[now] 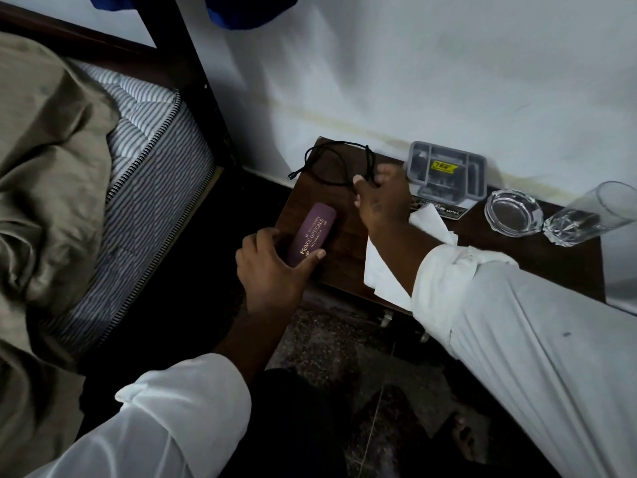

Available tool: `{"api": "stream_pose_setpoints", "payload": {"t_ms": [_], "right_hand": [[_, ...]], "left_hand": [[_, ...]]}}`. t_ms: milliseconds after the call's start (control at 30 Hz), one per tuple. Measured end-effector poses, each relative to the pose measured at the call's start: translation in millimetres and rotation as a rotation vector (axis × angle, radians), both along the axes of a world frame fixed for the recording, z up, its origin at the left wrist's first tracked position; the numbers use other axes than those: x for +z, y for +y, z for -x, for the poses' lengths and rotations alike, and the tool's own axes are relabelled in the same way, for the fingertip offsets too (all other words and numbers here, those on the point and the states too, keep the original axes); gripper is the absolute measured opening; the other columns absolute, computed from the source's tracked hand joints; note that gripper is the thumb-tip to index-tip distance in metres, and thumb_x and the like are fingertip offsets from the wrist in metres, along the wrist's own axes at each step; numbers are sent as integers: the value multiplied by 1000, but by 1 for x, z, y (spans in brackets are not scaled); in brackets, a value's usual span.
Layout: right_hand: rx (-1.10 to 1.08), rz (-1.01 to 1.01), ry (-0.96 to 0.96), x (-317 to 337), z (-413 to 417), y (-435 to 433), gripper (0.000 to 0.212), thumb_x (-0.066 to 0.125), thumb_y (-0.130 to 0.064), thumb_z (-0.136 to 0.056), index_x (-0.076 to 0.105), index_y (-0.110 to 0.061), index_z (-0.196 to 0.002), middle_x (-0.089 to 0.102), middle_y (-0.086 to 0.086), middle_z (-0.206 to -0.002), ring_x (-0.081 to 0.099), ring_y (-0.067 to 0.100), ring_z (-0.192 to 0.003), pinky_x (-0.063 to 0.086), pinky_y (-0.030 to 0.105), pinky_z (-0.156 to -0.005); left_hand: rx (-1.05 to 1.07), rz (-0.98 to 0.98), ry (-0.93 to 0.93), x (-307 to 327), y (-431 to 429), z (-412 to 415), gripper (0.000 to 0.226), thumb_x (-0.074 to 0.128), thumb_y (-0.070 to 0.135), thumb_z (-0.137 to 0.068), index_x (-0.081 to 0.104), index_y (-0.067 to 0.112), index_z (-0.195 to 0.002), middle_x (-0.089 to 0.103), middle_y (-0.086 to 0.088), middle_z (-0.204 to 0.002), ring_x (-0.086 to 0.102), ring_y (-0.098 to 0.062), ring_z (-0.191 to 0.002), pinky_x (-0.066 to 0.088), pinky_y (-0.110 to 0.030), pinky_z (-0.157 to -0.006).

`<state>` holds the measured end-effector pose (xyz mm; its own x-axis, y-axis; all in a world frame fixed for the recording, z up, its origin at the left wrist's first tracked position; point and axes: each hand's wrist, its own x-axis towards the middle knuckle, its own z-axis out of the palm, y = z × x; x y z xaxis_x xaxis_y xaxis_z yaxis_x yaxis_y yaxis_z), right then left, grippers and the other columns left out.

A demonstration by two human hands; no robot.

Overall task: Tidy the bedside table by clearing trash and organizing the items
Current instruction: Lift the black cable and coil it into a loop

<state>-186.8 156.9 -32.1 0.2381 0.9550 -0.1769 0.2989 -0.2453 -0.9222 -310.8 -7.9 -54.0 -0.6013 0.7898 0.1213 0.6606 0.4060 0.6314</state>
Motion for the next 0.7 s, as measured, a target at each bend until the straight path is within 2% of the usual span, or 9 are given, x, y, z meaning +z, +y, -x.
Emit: {"api": "stream_pose_setpoints", "payload": {"t_ms": [67,133,267,433,467,533,633,700], "right_hand": [[-4,6,61,1,3,10,34,76,-16,-84,62,-5,-113,69,17,-105,72,36,-78,61,55,-76],[-11,-7,97,3,5,16,22,72,-11,-87,66,-3,-107,71,16,-93,66,21,-57,63,50,-66],[-7,-50,173,16,1,18,14,66,-3,-90,68,1,-104,66,14,-84,59,15,-54,59,34,-62],[18,-158,220,48,-13,14,11,66,1,-88,69,5,-99,63,13,-76,58,9,-47,55,23,-51],[22,-182,226,57,-18,12,9,66,2,-87,70,3,-96,65,14,-75,60,10,-47,56,24,-51],[40,-224,223,76,-27,9,8,67,1,-86,73,-2,-90,68,15,-74,63,19,-54,60,35,-60],[73,-274,218,109,-42,-1,9,70,-4,-84,75,-11,-84,71,10,-73,66,25,-61,62,50,-74],[76,-309,226,133,-50,-7,18,71,-4,-81,74,-21,-75,70,8,-69,65,26,-59,62,53,-74]], "left_hand": [[0,-8,10,1,1,-2,79,75,73,-63,60,17,-118,59,-9,-118,54,-32,-110,46,-45,-92],[-2,-11,19,1,3,-3,79,74,73,-63,60,19,-118,58,-7,-119,54,-31,-110,46,-44,-90],[-25,17,77,3,5,-3,77,70,77,-64,59,22,-118,58,-3,-119,54,-28,-109,46,-42,-88],[-58,18,181,16,0,-3,66,62,74,-75,60,23,-116,62,-3,-115,57,-28,-104,47,-42,-84],[-65,-3,194,22,-1,-4,62,64,71,-77,60,22,-115,62,-4,-114,57,-29,-102,46,-41,-83],[-90,-48,189,36,1,-8,54,68,61,-80,61,21,-115,63,-6,-112,57,-31,-101,45,-41,-83],[-205,-148,63,72,7,-15,46,71,47,-85,61,18,-119,62,-6,-115,58,-28,-104,49,-41,-89],[-295,-229,-31,102,16,-22,39,69,37,-88,61,17,-121,60,-5,-114,60,-26,-103,51,-38,-89]]}}
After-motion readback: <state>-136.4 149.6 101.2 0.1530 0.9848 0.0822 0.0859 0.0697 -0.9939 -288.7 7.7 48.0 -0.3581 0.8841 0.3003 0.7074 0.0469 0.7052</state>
